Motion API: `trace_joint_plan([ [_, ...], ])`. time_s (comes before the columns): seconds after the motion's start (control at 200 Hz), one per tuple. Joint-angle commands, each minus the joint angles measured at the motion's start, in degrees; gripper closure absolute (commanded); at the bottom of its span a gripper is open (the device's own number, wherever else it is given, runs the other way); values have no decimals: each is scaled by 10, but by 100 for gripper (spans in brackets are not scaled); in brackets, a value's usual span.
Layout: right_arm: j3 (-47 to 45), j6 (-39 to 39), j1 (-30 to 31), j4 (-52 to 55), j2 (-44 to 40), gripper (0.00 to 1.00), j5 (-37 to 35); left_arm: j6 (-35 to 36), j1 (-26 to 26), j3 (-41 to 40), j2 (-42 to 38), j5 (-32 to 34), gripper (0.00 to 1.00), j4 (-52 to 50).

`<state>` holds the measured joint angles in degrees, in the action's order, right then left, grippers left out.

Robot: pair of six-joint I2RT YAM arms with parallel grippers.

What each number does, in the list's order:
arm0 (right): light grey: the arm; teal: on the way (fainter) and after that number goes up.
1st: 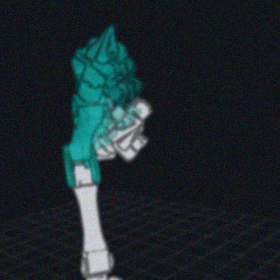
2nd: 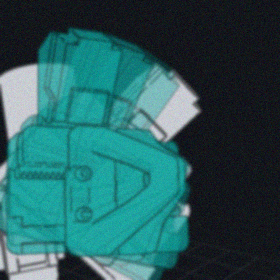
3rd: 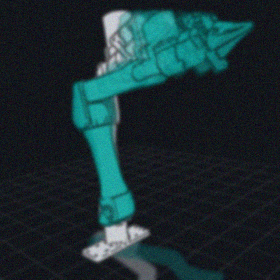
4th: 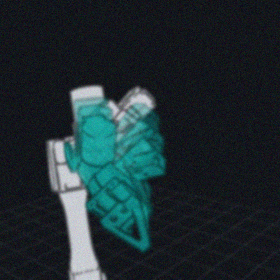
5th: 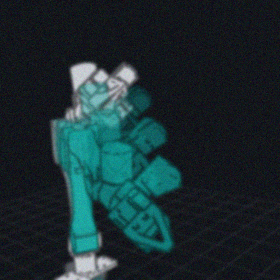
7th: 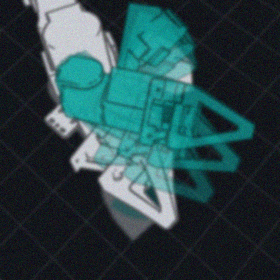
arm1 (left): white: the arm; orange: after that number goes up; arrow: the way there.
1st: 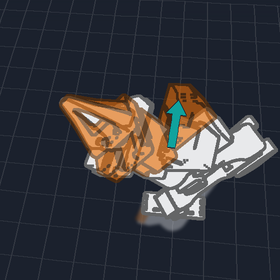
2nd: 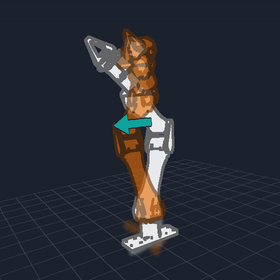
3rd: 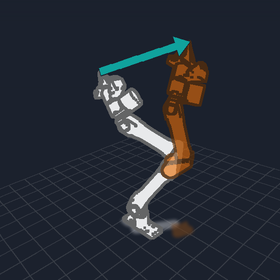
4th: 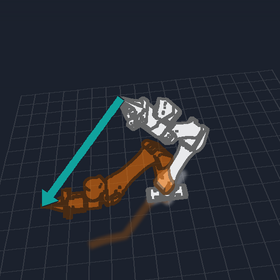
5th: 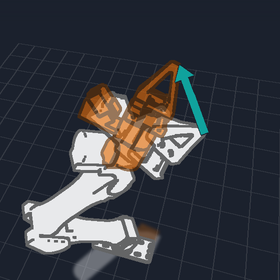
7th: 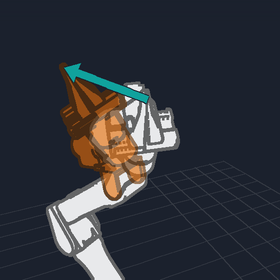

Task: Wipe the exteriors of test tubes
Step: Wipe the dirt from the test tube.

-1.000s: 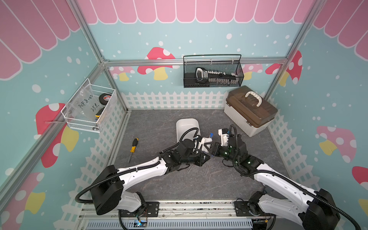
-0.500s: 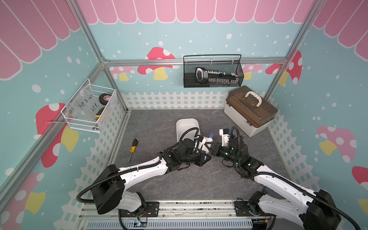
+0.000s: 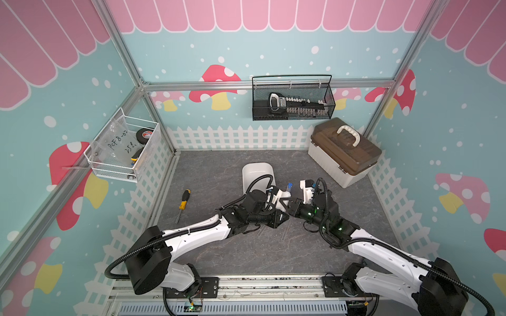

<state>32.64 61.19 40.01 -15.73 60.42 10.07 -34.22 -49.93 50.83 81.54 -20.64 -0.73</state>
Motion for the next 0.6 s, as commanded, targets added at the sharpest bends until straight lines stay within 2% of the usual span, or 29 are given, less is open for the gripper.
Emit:
trace_joint_plan([
  [0.0, -14, 2, 15, 10, 2, 81, 29, 5, 14, 23, -3, 25, 91, 17],
  [0.345, 6, -15, 16, 17, 10, 82, -18, -7, 13, 10, -3, 11, 91, 25],
  [0.595, 80, -62, -14, 33, 41, 81, -21, -9, 12, -5, -11, 8, 91, 21],
])
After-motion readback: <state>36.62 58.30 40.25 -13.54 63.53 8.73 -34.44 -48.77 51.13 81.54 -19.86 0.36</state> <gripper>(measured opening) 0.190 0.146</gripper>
